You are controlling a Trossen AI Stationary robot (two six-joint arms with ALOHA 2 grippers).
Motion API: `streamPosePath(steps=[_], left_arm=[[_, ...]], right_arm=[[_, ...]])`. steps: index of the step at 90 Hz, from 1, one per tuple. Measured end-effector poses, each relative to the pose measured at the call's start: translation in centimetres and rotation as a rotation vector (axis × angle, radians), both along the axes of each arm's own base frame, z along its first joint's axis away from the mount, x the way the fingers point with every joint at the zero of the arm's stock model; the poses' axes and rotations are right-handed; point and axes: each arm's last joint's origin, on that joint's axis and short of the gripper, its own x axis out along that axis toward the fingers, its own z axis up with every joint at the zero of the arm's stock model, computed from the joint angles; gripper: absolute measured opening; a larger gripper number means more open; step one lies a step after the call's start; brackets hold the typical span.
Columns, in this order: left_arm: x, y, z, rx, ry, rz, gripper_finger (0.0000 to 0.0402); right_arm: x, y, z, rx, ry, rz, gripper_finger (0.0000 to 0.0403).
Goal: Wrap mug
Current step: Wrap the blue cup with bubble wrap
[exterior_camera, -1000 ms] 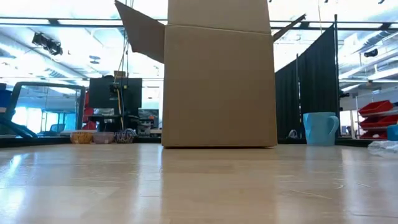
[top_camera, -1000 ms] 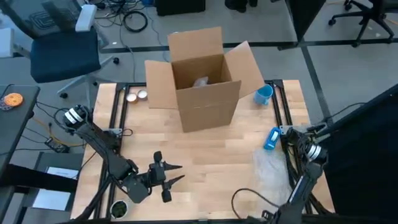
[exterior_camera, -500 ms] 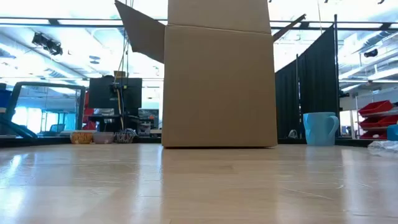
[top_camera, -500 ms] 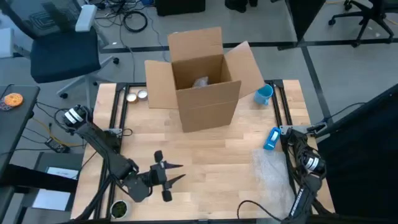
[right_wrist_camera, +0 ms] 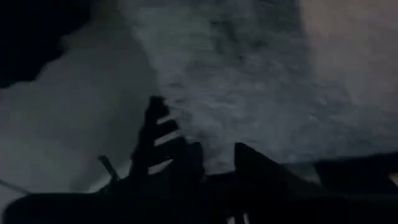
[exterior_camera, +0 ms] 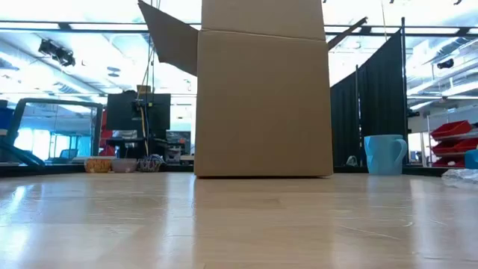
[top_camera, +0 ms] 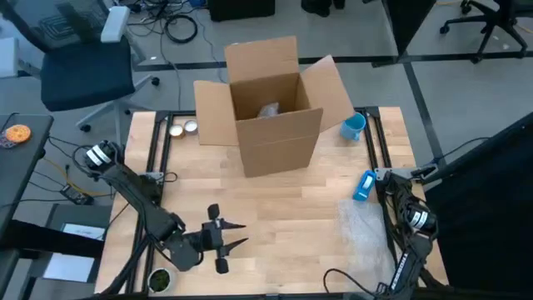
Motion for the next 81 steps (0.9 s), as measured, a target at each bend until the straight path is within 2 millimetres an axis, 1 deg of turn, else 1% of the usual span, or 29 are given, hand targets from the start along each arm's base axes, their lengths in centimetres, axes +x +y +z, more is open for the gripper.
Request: streamPosePath(steps=[10,16,22,29,34,42,61,72,81], left_arm=[[0.0,0.0,0.0,-0.001,0.002,-0.006,0.0147],[0.0,-0.1,0.0,-0.007,0.006,-0.021,0.0147],[0.0,-0.1,0.0,-0.009,0.009,-0.029,0.0147],[0.0,-0.1,0.0,-0.011,0.009,-0.03,0.0147],[0.0,-0.1,0.0,-0.012,0.008,-0.03,0.0147],[0.0,-0.1,0.0,-0.015,0.006,-0.031,0.0147],[0.0,-0.1,0.0,-0.017,0.005,-0.032,0.0147],[0.0,-0.1,0.0,-0.018,0.005,-0.033,0.0147],[0.0,-0.1,0.0,-0.018,0.005,-0.033,0.0147]], right_arm=[[0.0,0.0,-0.1,-0.03,-0.069,-0.008,0.0189],[0.2,0.0,-0.1,-0.037,-0.102,0.005,0.022],[0.5,-0.4,-0.6,-0.05,-0.101,0.014,0.024],[0.8,-1.3,-1.7,-0.094,-0.082,0.033,0.0247],[0.9,-2.0,-2.6,-0.121,-0.067,0.06,0.0244],[1.9,-3.1,-3.6,-0.135,-0.054,0.102,0.023],[5.0,-4.9,-3.8,-0.111,-0.117,0.21,0.0171],[5.8,-5.6,-4.6,-0.093,-0.129,0.25,0.014],[6.0,-6.0,-5.5,-0.049,-0.119,0.269,0.0129]])
